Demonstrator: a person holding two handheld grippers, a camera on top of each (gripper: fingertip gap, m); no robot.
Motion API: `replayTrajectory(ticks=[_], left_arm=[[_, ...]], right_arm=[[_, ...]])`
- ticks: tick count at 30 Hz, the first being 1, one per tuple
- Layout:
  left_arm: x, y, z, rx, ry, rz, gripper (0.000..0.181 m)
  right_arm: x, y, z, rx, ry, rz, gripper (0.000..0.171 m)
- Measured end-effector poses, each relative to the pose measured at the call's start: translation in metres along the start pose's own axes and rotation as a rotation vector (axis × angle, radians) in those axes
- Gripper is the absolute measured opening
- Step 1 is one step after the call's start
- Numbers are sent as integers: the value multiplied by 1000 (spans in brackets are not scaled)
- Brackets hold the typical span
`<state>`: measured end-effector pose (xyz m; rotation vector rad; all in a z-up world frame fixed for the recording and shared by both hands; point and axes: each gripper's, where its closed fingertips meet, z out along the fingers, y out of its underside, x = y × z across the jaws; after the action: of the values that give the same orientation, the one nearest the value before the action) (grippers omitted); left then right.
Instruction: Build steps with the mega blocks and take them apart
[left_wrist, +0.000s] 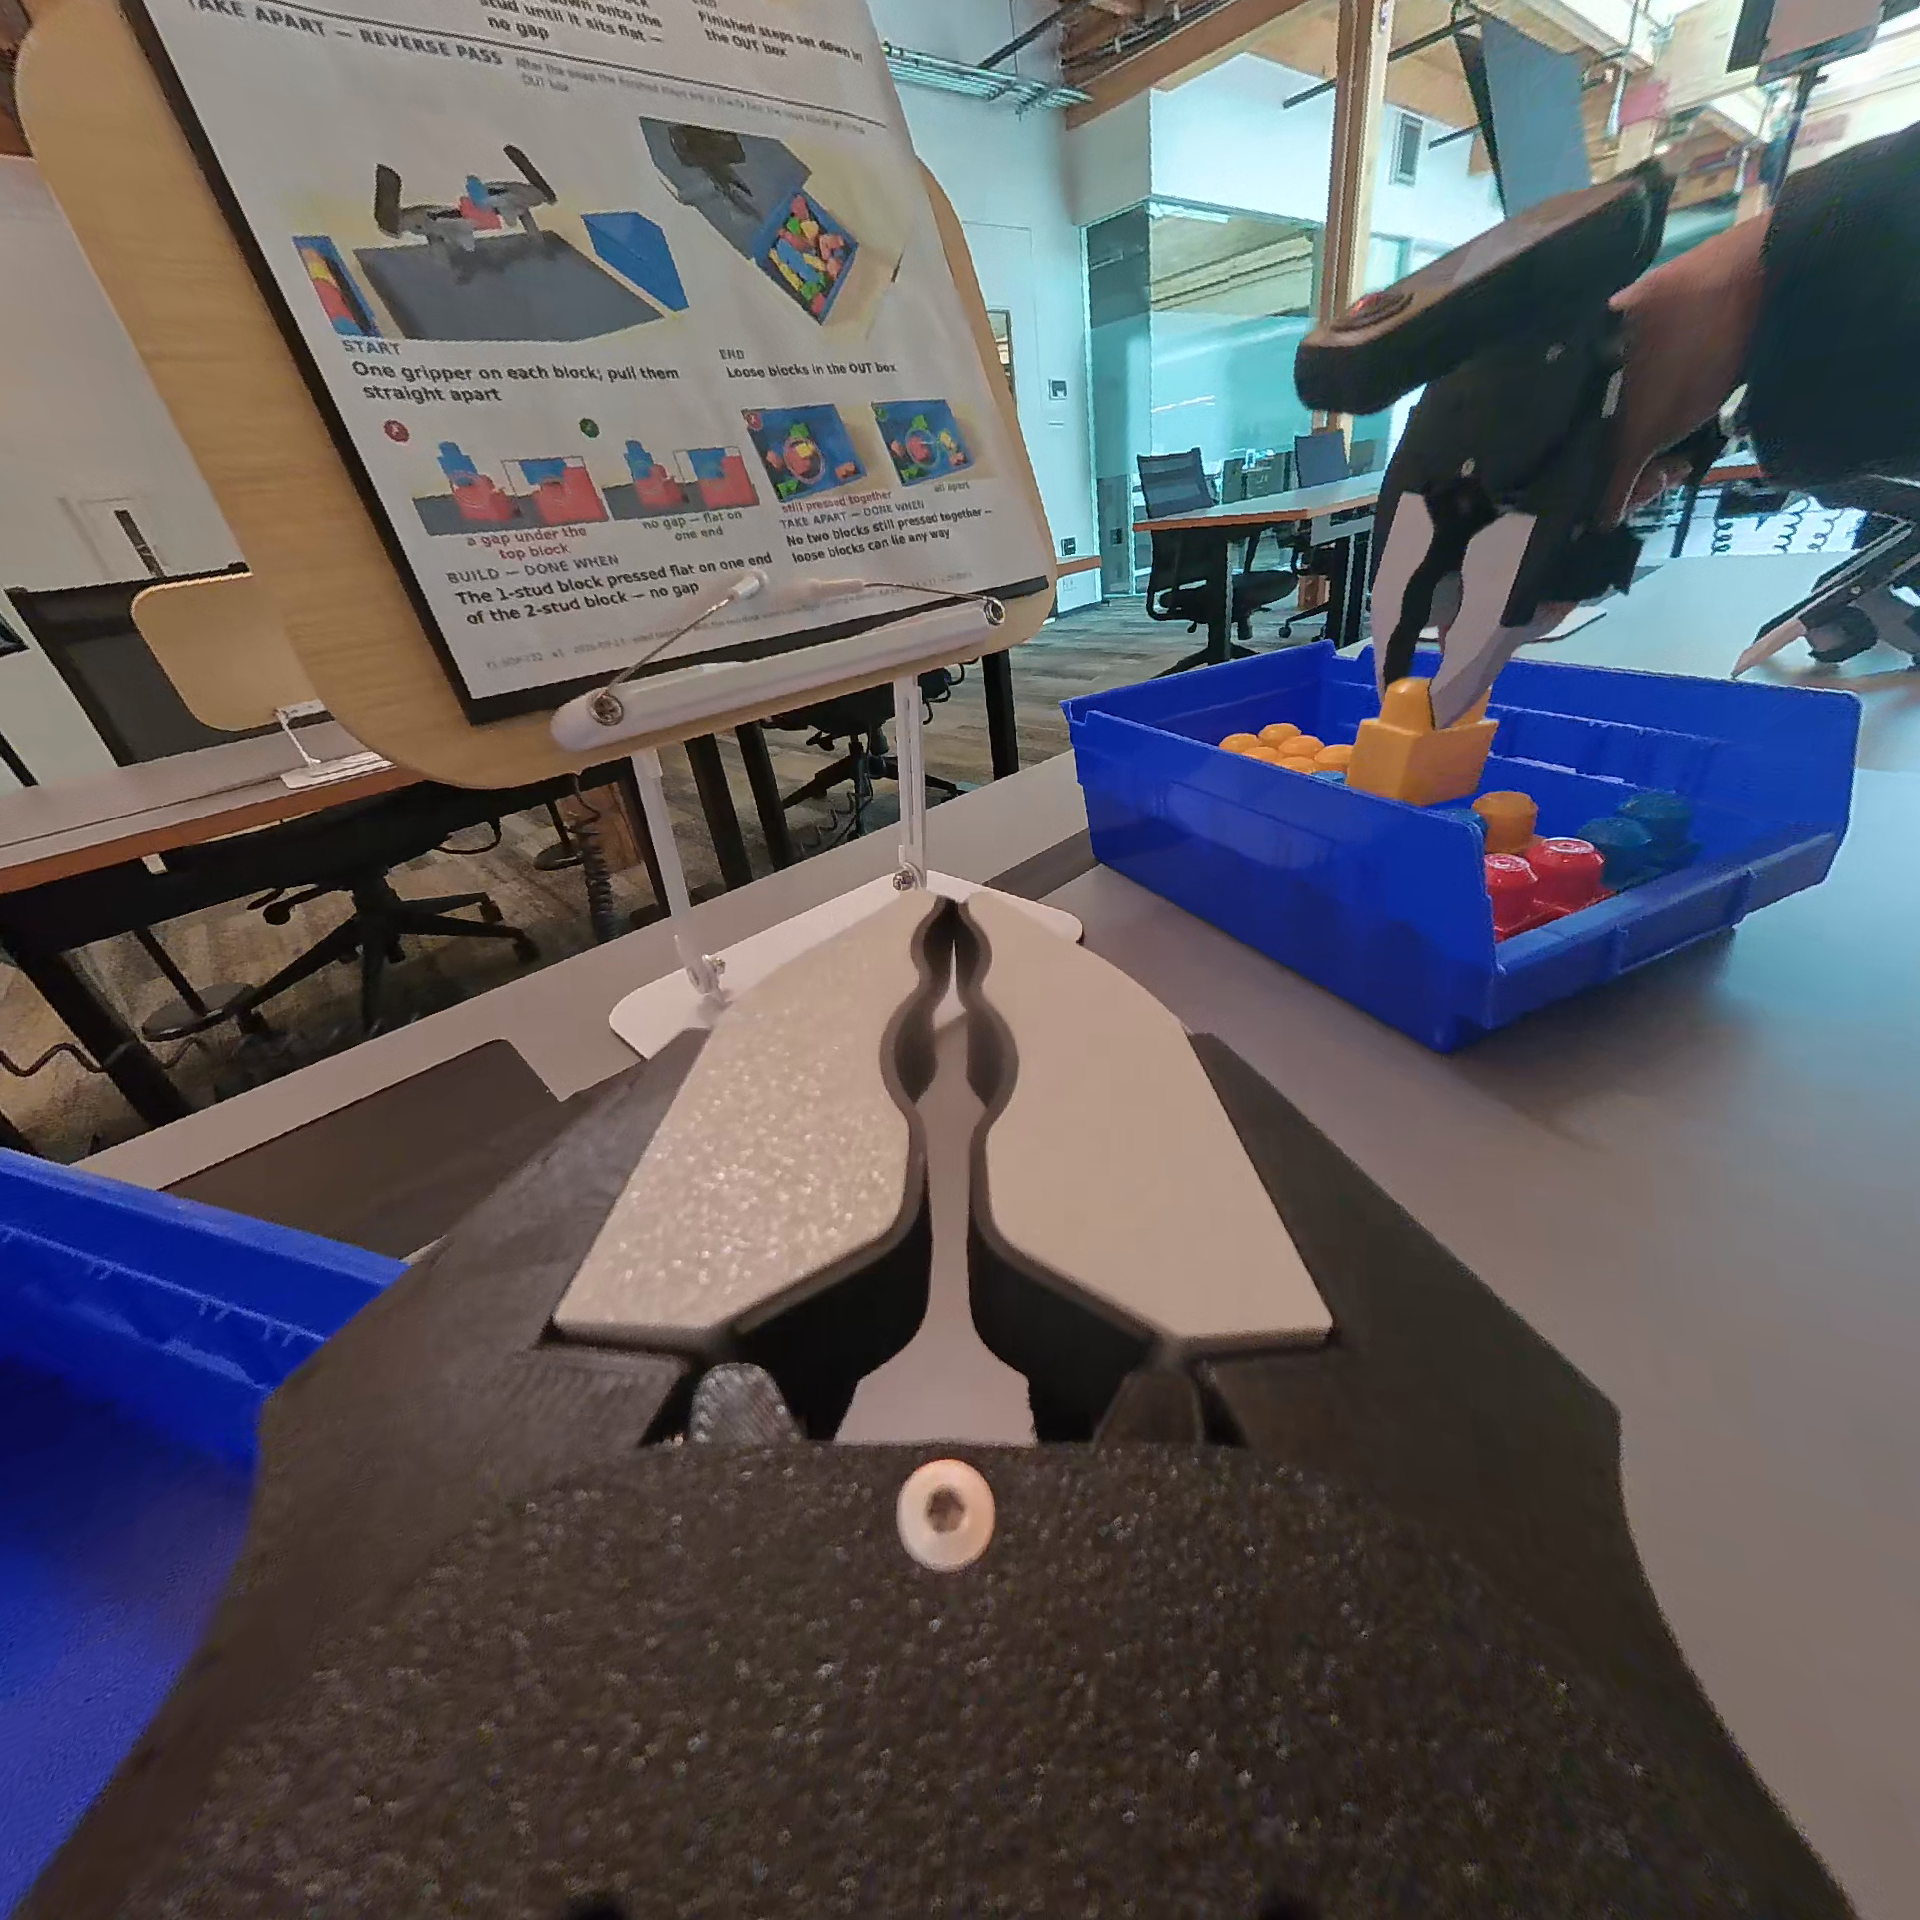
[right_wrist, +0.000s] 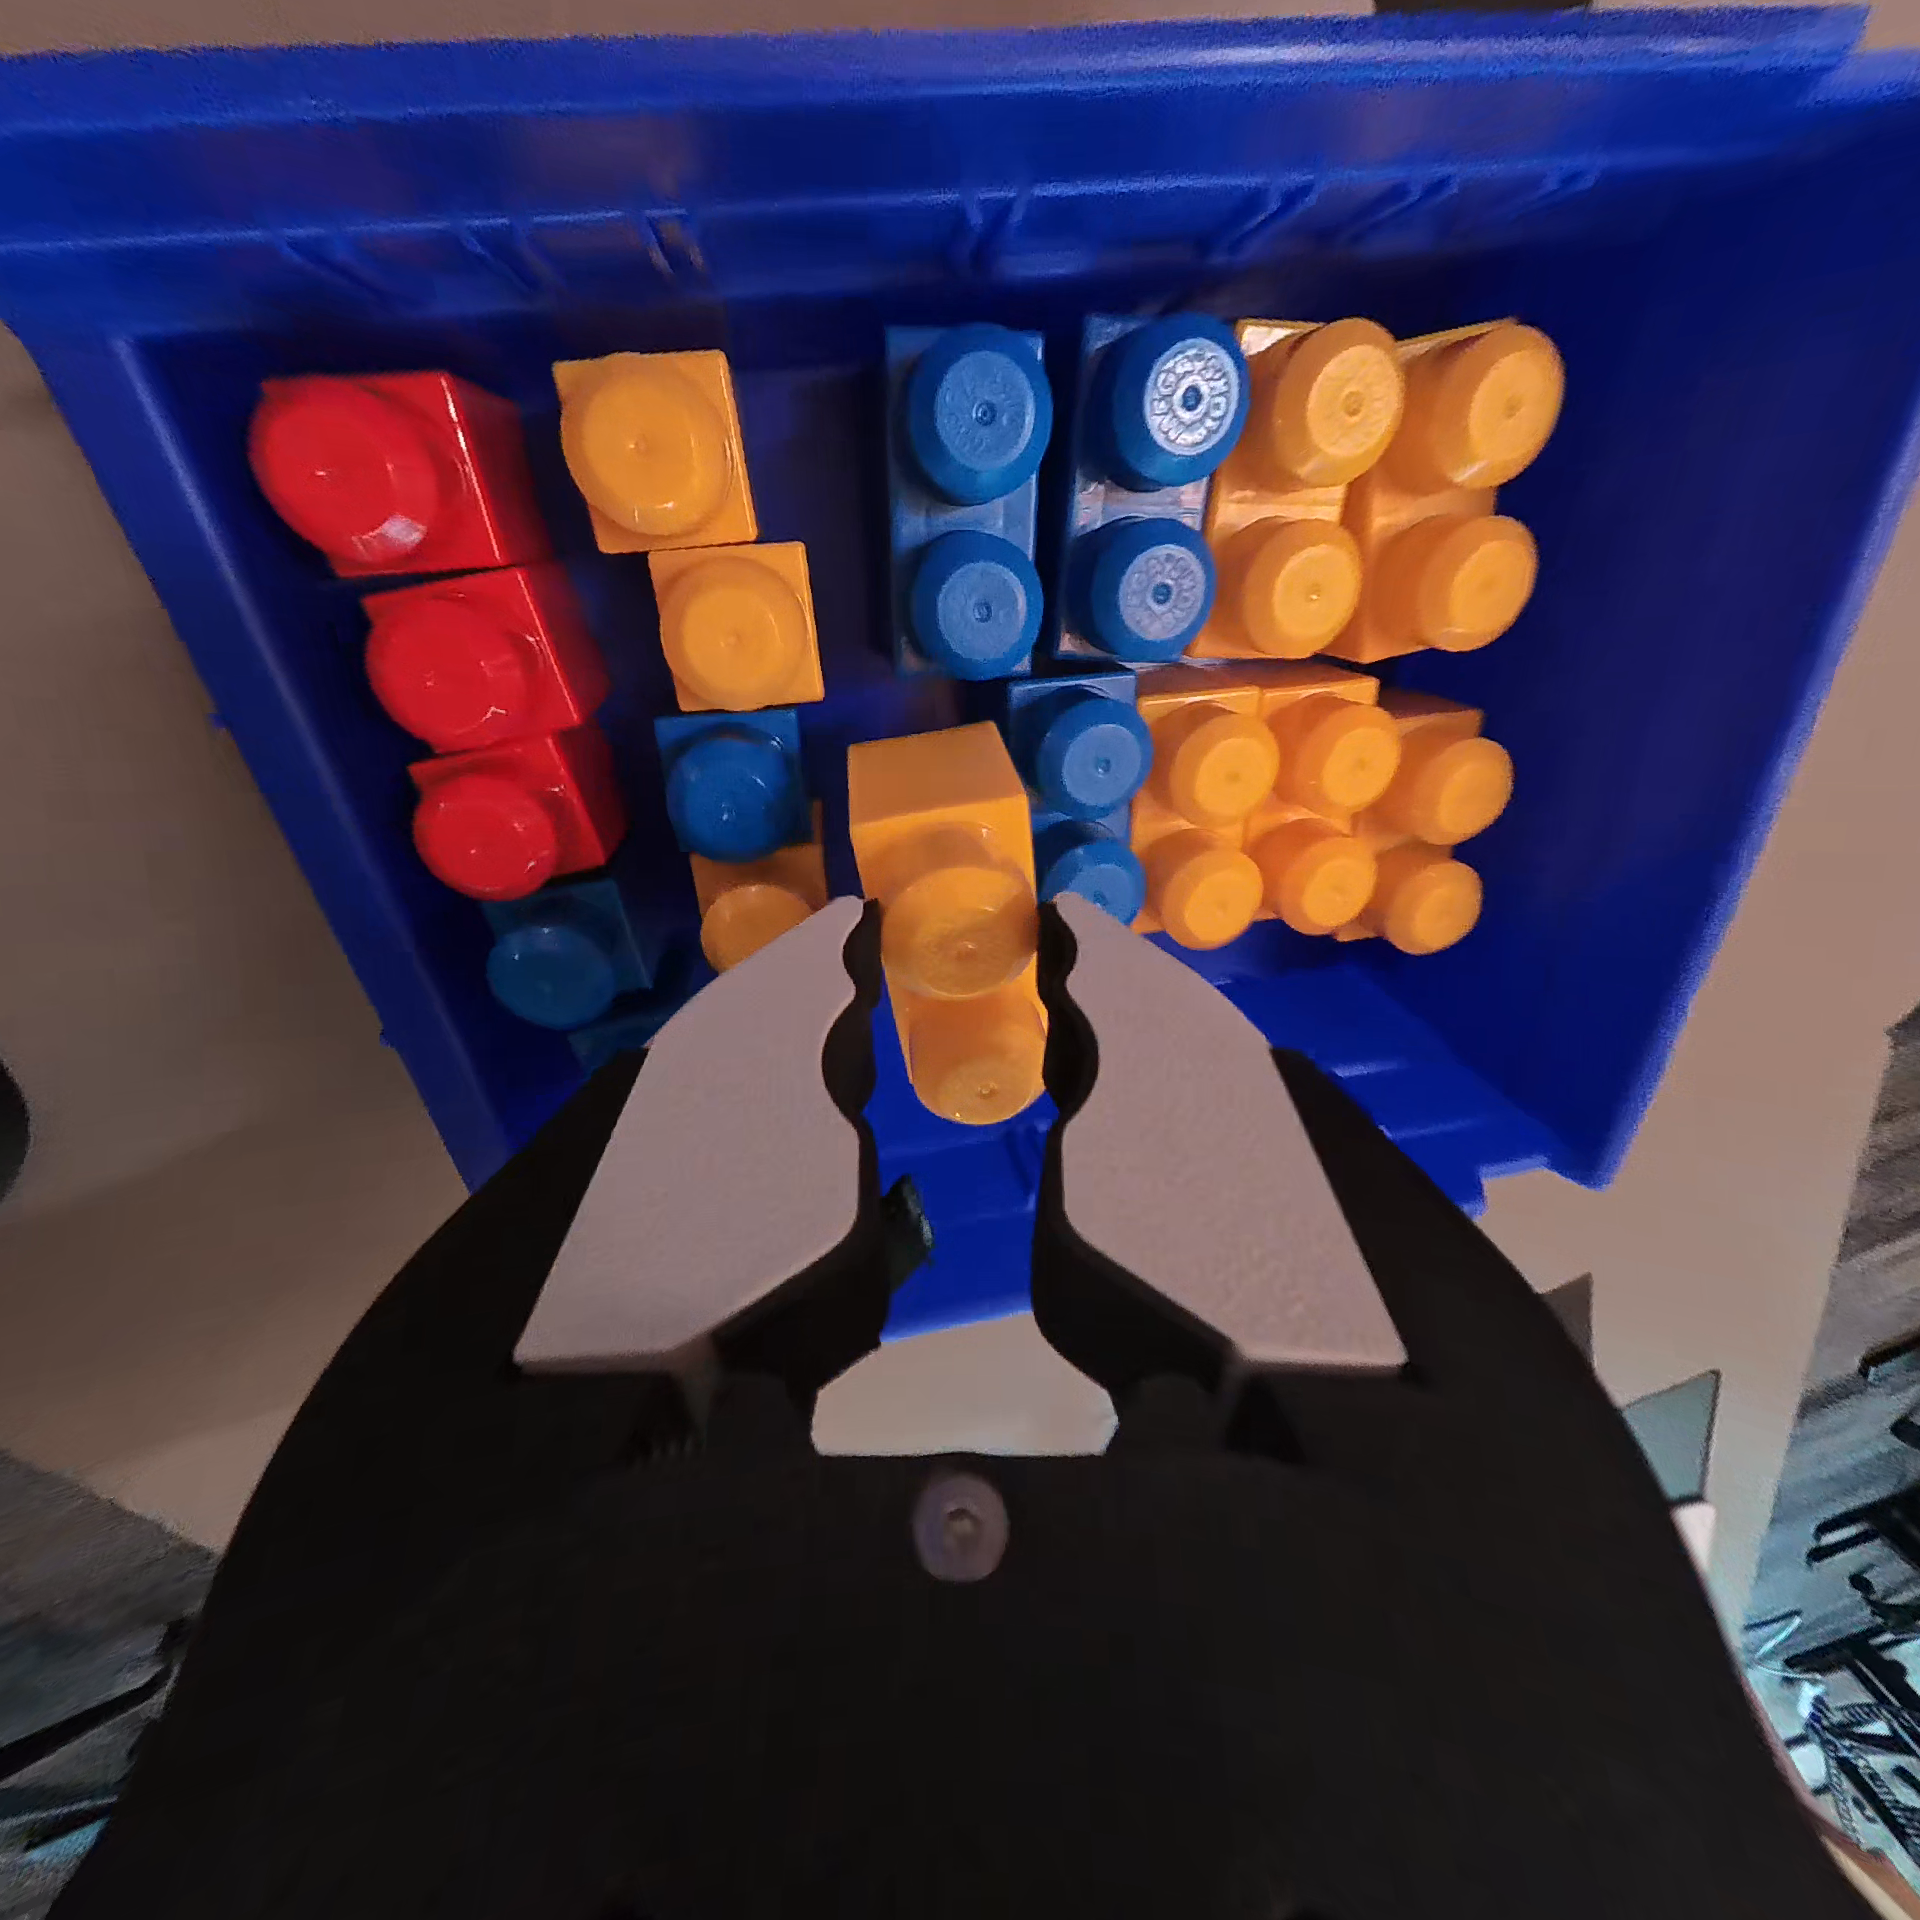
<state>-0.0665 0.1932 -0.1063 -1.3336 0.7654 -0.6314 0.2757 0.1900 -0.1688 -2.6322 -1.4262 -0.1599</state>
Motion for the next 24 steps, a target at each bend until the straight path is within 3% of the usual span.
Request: replayTrajectory(ticks=[12, 20, 24], left_arm=[[4, 2, 1, -5, 34, 18, 0], [5, 3, 1, -6, 39, 20, 0], [5, 4, 1, -11, 38, 20, 0]], right_arm=[[-8, -10, 49, -65, -68, 17, 29], [-7, -11, 50, -42, -33, 28, 30], [-4, -26, 21, 80, -33, 42, 32]])
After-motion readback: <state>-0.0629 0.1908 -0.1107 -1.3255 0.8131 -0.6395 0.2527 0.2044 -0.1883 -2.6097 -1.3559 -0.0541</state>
